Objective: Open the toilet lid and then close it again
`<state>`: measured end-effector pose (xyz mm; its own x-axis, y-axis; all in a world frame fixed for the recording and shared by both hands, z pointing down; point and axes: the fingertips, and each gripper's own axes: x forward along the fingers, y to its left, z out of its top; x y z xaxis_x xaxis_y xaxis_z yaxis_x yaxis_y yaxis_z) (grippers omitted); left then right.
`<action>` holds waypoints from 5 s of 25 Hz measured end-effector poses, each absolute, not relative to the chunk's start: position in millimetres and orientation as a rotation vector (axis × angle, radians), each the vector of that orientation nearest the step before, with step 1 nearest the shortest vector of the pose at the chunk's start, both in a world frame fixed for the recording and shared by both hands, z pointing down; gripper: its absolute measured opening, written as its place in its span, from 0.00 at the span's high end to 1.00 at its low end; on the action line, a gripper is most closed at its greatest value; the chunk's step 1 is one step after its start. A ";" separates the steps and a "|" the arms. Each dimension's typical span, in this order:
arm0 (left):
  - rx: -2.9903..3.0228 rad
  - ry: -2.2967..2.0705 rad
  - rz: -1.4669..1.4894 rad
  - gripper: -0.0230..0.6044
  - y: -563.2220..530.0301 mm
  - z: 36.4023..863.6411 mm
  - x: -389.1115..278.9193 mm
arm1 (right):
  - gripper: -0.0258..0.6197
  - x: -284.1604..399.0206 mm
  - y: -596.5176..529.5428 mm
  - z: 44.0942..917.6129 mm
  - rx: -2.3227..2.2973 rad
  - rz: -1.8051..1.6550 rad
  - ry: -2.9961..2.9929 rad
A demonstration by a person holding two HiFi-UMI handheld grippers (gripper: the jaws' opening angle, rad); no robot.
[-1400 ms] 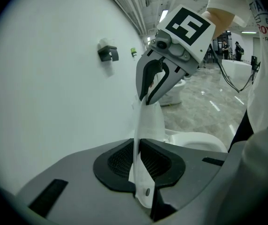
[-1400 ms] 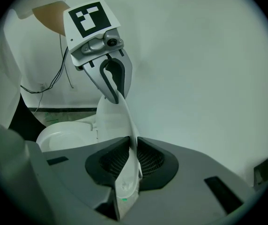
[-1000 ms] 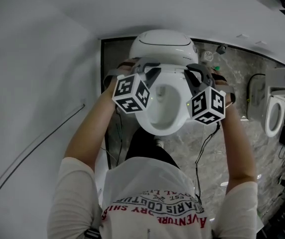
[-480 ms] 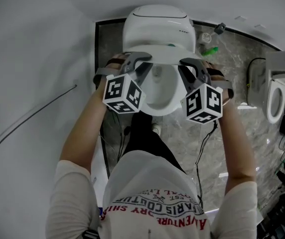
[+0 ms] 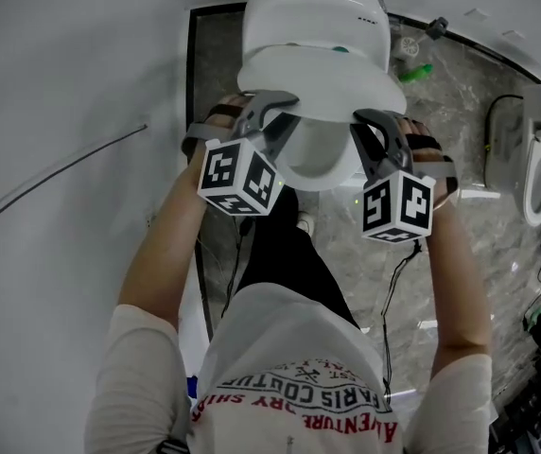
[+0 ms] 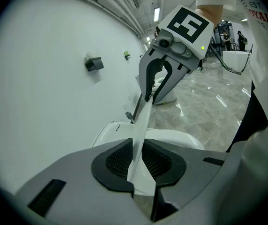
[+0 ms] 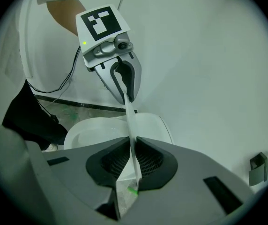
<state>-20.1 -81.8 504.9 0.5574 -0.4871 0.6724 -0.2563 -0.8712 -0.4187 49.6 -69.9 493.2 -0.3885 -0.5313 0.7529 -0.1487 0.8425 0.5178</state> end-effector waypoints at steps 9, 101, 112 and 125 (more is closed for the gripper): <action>-2.460 0.590 -1.232 0.84 -21.2 549.2 -20.3 | 0.90 48.5 -8.3 537.4 0.493 -0.475 -1.942; -2.478 1.205 -0.860 0.95 41.0 410.2 -12.0 | 0.94 56.9 58.5 441.8 0.738 -0.224 -2.160; -2.533 1.423 -0.490 0.95 56.0 230.6 -28.9 | 0.94 64.4 71.6 260.8 1.001 -0.322 -2.219; -2.714 1.527 -0.097 0.95 50.1 132.0 -53.9 | 0.94 58.6 48.9 168.5 1.428 -0.023 -2.397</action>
<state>-53.9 50.1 132.0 0.5175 -0.8547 0.0415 -0.8531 -0.5191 -0.0532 58.6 48.9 168.5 -0.4313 -0.8551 0.2876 -0.8495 0.4923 0.1899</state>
